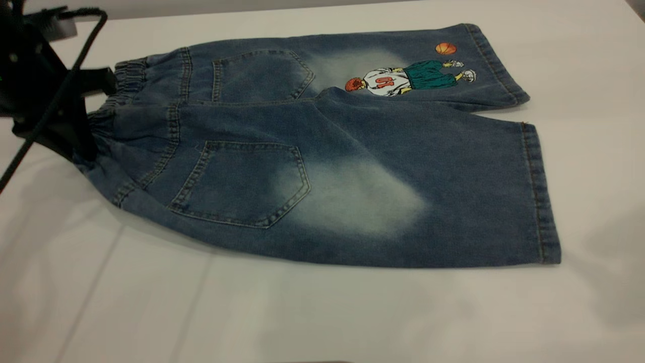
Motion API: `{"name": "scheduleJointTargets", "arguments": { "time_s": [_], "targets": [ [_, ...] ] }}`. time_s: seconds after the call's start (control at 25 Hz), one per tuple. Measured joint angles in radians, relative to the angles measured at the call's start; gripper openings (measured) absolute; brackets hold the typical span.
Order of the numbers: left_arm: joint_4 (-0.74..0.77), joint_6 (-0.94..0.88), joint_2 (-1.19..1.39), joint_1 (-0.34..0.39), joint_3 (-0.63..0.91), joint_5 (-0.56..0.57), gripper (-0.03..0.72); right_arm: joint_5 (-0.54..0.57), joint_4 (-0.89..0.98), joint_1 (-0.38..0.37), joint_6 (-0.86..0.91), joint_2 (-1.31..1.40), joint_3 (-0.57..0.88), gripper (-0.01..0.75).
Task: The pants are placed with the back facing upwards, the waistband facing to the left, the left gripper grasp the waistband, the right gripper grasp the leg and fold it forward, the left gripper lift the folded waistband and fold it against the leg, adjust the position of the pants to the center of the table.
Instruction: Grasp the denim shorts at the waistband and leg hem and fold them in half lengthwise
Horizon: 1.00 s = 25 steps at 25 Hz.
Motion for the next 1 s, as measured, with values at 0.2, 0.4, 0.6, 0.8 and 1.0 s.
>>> {"name": "scheduleJointTargets", "arguments": {
  "time_s": [0.2, 0.4, 0.6, 0.8, 1.0],
  "targets": [
    [0.001, 0.011, -0.001, 0.0, -0.066, 0.088, 0.068, -0.01, -0.072, 0.147, -0.045, 0.182, -0.004, 0.594],
    [0.002, 0.024, -0.001, 0.0, -0.092, 0.108, 0.068, -0.043, -0.218, 0.291, 0.013, 0.353, -0.004, 0.594],
    [0.004, 0.024, -0.001, 0.0, -0.091, 0.11, 0.068, -0.096, -0.314, 0.346, 0.121, 0.496, -0.005, 0.594],
    [0.004, 0.025, -0.001, 0.0, -0.091, 0.108, 0.068, -0.176, -0.322, 0.346, 0.182, 0.599, -0.006, 0.594],
    [0.004, 0.025, -0.001, 0.0, -0.091, 0.107, 0.068, -0.251, -0.319, 0.346, 0.186, 0.697, -0.008, 0.593]
  ]
}}
